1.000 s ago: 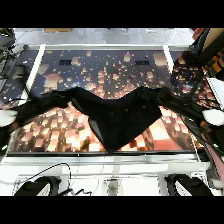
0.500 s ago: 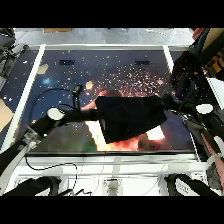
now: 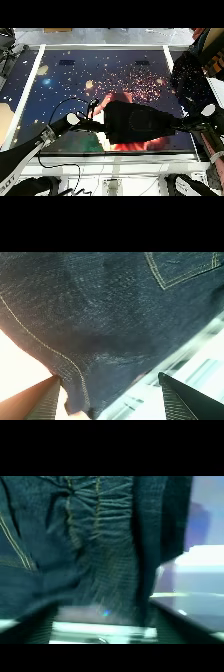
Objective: Fold the clothes and pants, and hang the long-sleeved shirts on hangers.
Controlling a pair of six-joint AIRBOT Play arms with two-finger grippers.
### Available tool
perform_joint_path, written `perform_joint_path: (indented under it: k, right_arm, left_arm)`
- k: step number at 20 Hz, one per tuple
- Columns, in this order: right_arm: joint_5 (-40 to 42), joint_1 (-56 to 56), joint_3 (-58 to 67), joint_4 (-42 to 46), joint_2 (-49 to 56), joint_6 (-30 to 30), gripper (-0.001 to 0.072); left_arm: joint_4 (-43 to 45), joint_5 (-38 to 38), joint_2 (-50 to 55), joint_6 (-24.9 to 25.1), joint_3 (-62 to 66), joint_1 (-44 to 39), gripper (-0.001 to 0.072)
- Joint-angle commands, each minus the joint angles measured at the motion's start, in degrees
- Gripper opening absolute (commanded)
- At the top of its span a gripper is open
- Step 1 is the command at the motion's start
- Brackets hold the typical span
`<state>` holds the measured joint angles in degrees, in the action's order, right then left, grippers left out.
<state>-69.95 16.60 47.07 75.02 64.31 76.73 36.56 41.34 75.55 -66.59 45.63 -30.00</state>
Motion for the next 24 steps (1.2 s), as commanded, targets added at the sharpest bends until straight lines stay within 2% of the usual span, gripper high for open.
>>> perform_joint_path:
  k: [1,3,5,11,13,15,17,19,22,24]
  right_arm:
    - [3.28,0.26,0.44,3.58,0.04,0.02,0.0667]
    - [9.05,0.26,1.25,3.30,0.44,3.08,0.0667]
    - [10.58,0.26,3.26,3.48,3.50,5.03,0.0667]
    - [-1.38,2.27,18.40,1.40,22.23,4.31,0.0668]
    - [-5.18,4.90,22.53,-2.14,26.38,0.24,0.0665]
    - [-8.31,7.80,22.99,-7.80,29.07,-6.12,0.0664]
    - [-9.90,9.49,22.49,-10.93,31.87,-9.88,0.0663]
    - [-10.08,9.22,22.16,-14.58,34.47,-13.99,0.0662]
    - [-10.19,6.82,21.81,-27.54,36.61,-22.97,0.0647]
    - [-9.75,3.26,21.79,-31.34,36.74,-26.93,0.0645]
  left_arm:
    - [1.36,-0.83,0.79,-1.14,0.00,-0.24,0.0705]
    - [1.36,-1.31,0.79,-1.14,0.00,-0.22,0.0705]
    - [1.38,-1.46,0.79,-1.14,0.00,-0.20,0.0705]
    - [1.40,-1.49,0.79,-1.14,0.00,-0.17,0.0705]
    - [1.40,-1.49,0.79,-1.14,0.00,-0.11,0.0704]
    - [1.40,-1.49,0.79,-1.11,0.00,0.17,0.0704]
    - [1.60,-2.08,0.81,-1.07,-0.02,0.24,0.0703]
    - [1.60,-3.23,0.81,-0.90,-0.02,0.24,0.0703]
    - [1.66,-6.93,0.83,0.31,-0.02,0.24,0.0701]
    - [2.58,-10.80,0.83,1.03,-0.02,0.24,0.0700]
